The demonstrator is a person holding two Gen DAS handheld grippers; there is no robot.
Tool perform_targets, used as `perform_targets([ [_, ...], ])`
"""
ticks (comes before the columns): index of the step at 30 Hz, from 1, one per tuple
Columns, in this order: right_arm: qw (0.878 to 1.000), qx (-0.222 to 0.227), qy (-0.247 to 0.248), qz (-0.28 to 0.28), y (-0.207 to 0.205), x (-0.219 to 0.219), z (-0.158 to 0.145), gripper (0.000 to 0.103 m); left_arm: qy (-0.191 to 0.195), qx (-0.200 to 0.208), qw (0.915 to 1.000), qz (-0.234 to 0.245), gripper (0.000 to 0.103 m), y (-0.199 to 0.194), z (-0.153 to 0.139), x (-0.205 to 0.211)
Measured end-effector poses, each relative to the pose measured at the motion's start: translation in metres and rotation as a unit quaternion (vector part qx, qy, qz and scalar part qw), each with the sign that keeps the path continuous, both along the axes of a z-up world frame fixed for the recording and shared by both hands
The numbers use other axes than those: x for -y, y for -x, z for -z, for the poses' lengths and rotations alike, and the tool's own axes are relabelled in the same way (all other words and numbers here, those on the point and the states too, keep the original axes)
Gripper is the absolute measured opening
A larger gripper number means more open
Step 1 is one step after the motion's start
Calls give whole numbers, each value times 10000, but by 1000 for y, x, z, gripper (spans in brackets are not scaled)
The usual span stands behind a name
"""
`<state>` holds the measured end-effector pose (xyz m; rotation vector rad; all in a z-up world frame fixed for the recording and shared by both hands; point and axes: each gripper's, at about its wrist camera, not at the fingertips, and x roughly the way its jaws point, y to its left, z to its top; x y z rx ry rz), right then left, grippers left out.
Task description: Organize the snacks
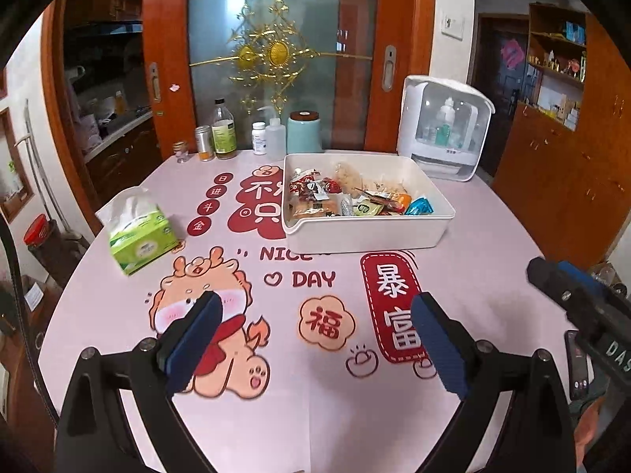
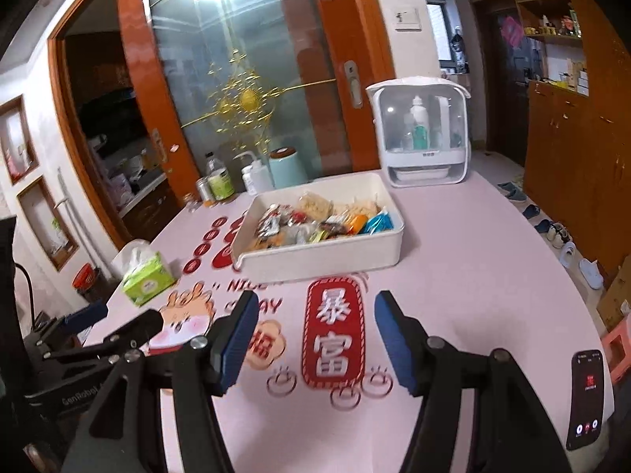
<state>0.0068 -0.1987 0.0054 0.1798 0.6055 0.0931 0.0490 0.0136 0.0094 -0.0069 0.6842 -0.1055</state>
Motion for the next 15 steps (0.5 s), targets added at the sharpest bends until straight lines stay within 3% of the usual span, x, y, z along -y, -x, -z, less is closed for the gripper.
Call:
perform_targets([
  [8,9996,186,211,6,38,-15,0,62,-46,26,10000,-59,103,43,4,-16],
  [15,9993,62,359,-61,58,-28,5,67,-105,-90,9997,-214,103,65,12,-24],
])
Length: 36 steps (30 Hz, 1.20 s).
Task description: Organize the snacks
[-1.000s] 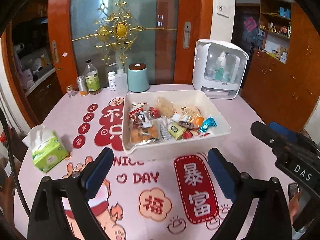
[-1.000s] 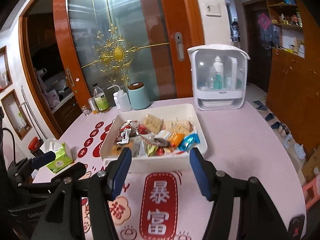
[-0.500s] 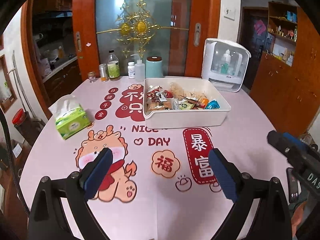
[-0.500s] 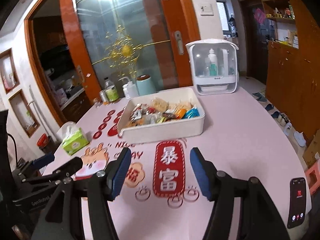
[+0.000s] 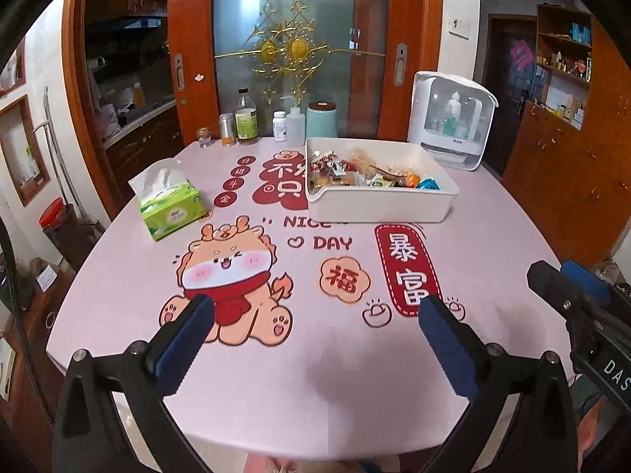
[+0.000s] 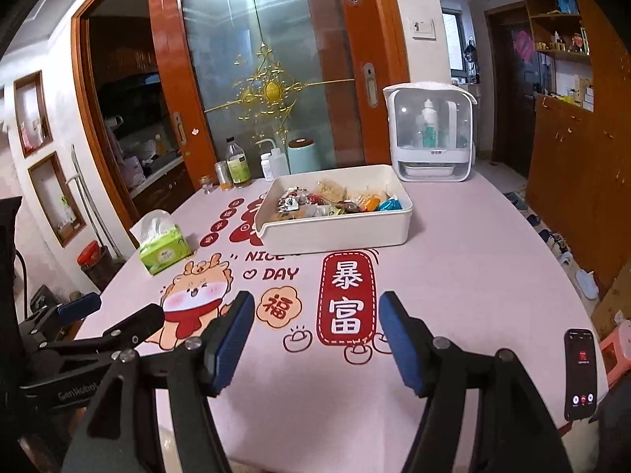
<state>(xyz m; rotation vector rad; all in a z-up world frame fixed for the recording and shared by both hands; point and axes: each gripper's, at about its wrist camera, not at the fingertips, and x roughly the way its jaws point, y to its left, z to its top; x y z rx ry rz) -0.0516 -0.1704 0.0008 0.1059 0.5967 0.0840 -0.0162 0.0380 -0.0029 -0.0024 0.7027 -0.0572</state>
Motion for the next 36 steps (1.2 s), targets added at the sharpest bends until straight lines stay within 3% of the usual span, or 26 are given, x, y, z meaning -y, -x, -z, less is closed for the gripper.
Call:
perform_targets([
  [5,9997,4,-90,240,9,3,0,75,-135,56,9998,-99,103,7,-1,-1],
  [36,9995,-234,115,202,1,-4,11,75,-161,-10,9998,130,103,-3,2,11],
])
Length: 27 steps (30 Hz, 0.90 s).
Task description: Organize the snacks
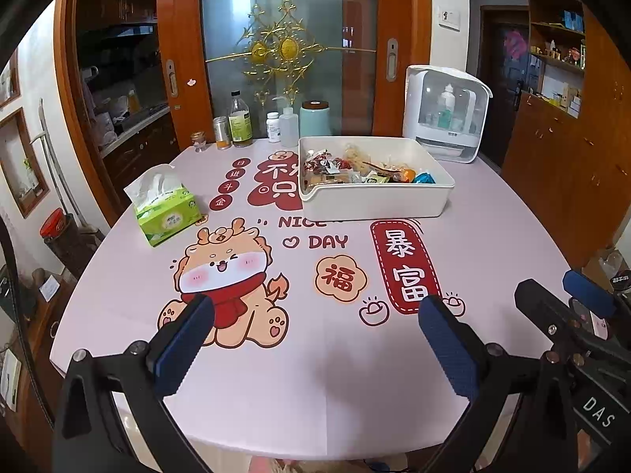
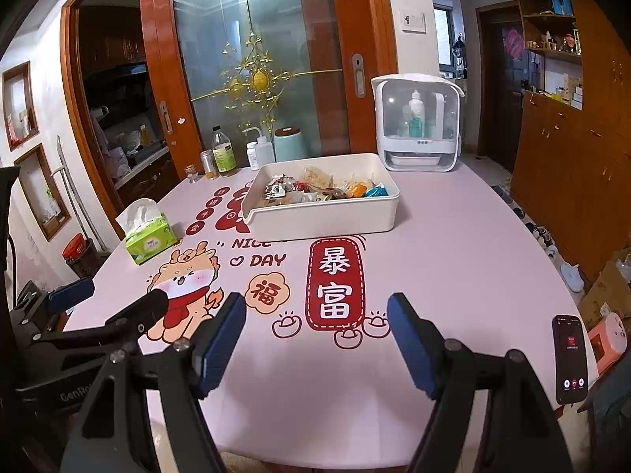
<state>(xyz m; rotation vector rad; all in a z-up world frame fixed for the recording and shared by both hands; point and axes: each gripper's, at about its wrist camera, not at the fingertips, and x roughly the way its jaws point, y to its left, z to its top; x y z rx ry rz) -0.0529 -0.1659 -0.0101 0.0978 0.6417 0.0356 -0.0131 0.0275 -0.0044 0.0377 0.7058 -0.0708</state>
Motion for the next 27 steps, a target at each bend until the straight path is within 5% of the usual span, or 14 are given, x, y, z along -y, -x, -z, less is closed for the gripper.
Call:
perform_targets([
  [27,9999,-133,-12,40,-5,0,7,75,97,-169,9998,-32,103,-5,4,-3],
])
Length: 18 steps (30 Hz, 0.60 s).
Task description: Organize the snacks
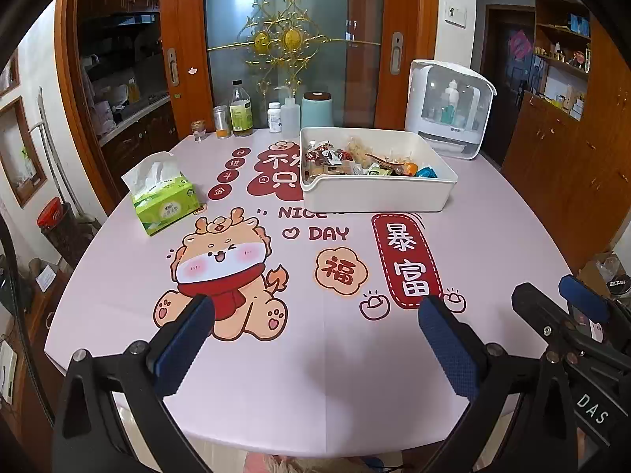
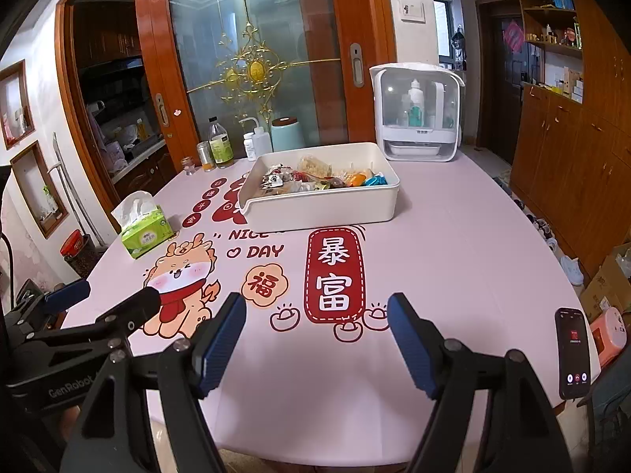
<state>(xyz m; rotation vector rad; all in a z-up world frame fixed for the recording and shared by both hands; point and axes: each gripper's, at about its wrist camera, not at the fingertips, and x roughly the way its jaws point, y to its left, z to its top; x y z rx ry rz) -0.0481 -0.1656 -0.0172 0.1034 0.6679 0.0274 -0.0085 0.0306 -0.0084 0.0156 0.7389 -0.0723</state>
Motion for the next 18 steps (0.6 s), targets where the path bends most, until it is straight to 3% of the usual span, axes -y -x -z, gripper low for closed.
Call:
perform_targets([
  [18,9999,-130,-59,26,-10,2,6,75,-55,-130,9999,-23,103,-10,4,2],
])
